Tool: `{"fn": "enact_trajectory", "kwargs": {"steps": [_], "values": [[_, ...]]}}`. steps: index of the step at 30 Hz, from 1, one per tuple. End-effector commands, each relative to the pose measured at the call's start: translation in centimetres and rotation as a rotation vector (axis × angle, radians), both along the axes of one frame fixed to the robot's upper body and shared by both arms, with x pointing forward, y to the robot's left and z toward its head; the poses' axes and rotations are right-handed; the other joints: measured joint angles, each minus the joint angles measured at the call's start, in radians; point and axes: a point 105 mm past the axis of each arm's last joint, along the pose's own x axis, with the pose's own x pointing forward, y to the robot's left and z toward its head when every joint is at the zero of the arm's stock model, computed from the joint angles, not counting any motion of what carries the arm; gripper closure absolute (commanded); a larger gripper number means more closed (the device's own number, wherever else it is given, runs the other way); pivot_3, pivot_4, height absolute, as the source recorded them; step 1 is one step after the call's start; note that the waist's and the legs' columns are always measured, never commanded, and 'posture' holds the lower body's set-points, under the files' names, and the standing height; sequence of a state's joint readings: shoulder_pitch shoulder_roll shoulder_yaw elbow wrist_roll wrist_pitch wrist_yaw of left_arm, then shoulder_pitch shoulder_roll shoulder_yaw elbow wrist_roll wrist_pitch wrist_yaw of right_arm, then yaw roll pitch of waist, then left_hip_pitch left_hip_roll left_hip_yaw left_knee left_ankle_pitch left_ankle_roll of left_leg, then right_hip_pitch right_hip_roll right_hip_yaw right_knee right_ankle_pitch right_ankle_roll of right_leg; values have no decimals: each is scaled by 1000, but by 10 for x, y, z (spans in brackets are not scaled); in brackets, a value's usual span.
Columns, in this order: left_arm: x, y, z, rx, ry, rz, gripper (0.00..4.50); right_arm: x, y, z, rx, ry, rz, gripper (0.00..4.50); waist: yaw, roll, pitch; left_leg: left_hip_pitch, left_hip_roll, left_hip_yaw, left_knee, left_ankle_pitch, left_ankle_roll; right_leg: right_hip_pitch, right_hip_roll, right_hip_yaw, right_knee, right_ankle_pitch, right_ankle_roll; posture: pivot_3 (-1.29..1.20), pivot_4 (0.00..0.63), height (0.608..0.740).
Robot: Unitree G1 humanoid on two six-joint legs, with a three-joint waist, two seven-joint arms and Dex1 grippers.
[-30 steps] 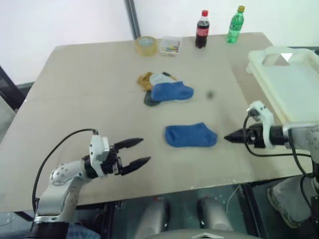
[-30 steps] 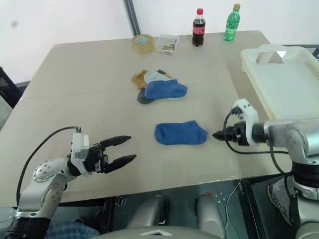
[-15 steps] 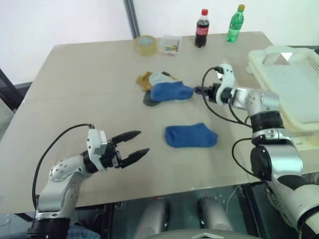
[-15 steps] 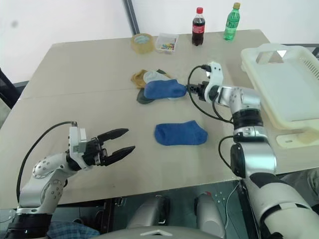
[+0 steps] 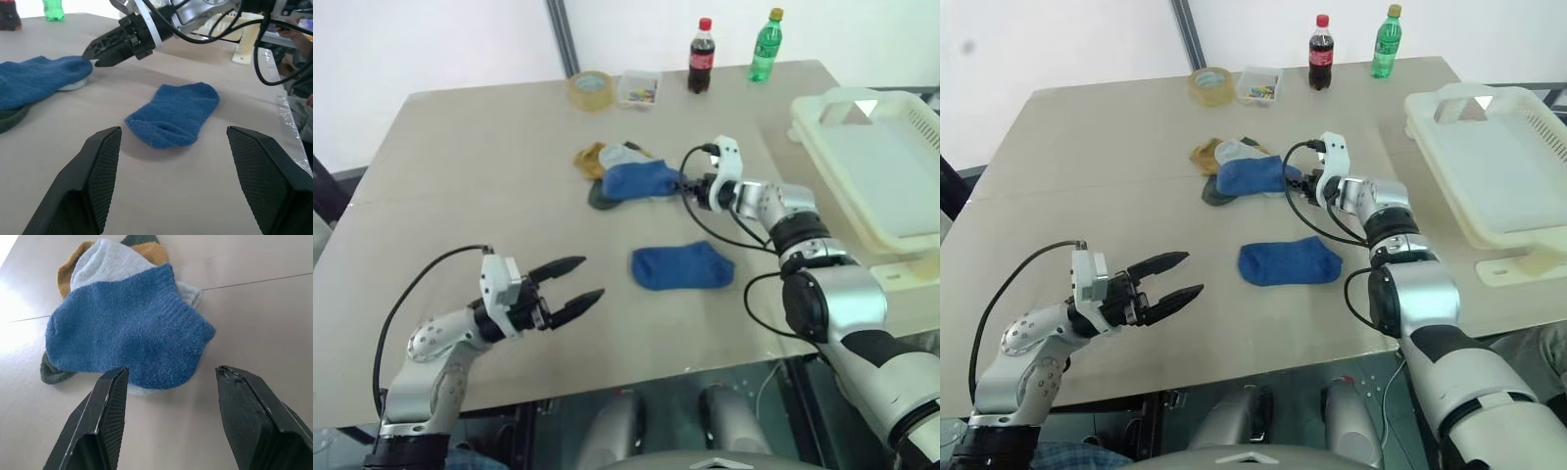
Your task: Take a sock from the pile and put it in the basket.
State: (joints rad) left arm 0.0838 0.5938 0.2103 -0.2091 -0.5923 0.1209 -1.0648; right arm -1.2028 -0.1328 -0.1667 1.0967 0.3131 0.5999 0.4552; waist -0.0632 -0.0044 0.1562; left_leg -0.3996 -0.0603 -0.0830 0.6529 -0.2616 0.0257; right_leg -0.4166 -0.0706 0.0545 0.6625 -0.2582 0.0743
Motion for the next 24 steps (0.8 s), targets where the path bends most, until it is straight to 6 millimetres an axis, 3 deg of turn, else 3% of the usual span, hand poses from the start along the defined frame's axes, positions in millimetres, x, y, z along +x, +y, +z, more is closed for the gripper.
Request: {"fn": "enact_trajectory", "kwargs": {"steps": [1, 16, 18, 23, 24], "values": [[2, 7, 10, 6, -49, 58, 807, 7, 6, 21, 26, -84, -1, 1614, -4, 0, 0, 0, 0, 0, 0, 0, 0, 0, 0, 0, 0, 0, 0, 0, 150, 740], [11, 23, 7, 36, -75, 218, 807, 4, 21, 21, 42, -91, 47, 1614, -7, 0, 0, 0, 0, 0, 0, 0, 0, 0, 0, 0, 0, 0, 0, 0, 150, 740], [11, 23, 7, 38, -77, 224, 807, 4, 23, 21, 41, -93, 48, 2129, -8, 0, 0, 0, 0, 0, 0, 0, 0, 0, 0, 0, 0, 0, 0, 0, 150, 740], [7, 21, 7, 35, -76, 219, 807, 4, 24, 22, 39, -101, 52, 4357, -7, 0, 0, 0, 0, 0, 0, 0, 0, 0, 0, 0, 0, 0, 0, 0, 150, 740], [7, 21, 7, 36, -75, 218, 807, 4, 24, 22, 39, -101, 51, 4481, -7, 0, 0, 0, 0, 0, 0, 0, 0, 0, 0, 0, 0, 0, 0, 0, 150, 740]]}}
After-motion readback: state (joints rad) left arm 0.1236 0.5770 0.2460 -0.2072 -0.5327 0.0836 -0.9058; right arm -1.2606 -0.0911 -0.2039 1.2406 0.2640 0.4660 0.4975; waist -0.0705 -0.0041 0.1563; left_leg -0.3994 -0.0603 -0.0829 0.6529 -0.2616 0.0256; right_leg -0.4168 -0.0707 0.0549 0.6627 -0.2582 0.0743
